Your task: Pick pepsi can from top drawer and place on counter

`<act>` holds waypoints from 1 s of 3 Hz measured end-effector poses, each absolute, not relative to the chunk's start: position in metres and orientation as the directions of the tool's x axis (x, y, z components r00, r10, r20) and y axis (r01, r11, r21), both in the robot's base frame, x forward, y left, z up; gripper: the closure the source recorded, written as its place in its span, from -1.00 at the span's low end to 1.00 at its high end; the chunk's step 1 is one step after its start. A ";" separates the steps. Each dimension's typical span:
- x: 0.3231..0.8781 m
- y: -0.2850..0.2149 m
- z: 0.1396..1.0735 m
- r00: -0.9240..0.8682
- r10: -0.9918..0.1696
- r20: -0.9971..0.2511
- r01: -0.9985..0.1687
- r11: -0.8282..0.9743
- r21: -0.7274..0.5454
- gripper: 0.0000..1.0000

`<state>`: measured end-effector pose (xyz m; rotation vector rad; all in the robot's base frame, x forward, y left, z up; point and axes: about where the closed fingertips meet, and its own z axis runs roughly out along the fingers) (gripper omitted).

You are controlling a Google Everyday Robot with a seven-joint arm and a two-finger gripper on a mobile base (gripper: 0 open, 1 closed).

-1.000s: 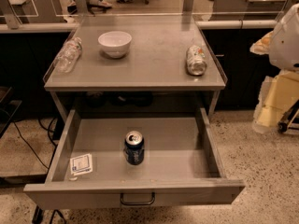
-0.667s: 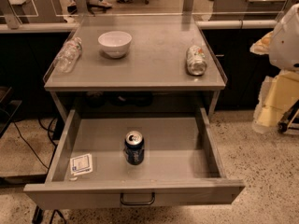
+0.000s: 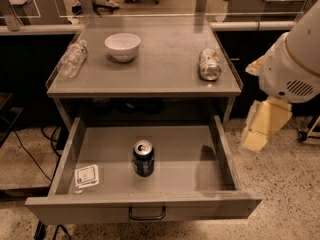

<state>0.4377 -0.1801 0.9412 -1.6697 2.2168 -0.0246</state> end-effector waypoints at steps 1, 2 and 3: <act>0.433 -0.159 0.928 -0.230 -0.915 -0.331 -0.938 0.299 -0.177 -1.00; 0.432 -0.157 0.929 -0.229 -0.914 -0.336 -0.938 0.299 -0.175 -1.00; 0.431 -0.149 0.911 -0.231 -0.908 -0.349 -0.941 0.299 -0.156 -1.00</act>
Offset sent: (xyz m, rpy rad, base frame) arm -0.0044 0.0192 -0.0117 0.0616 0.0304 0.0137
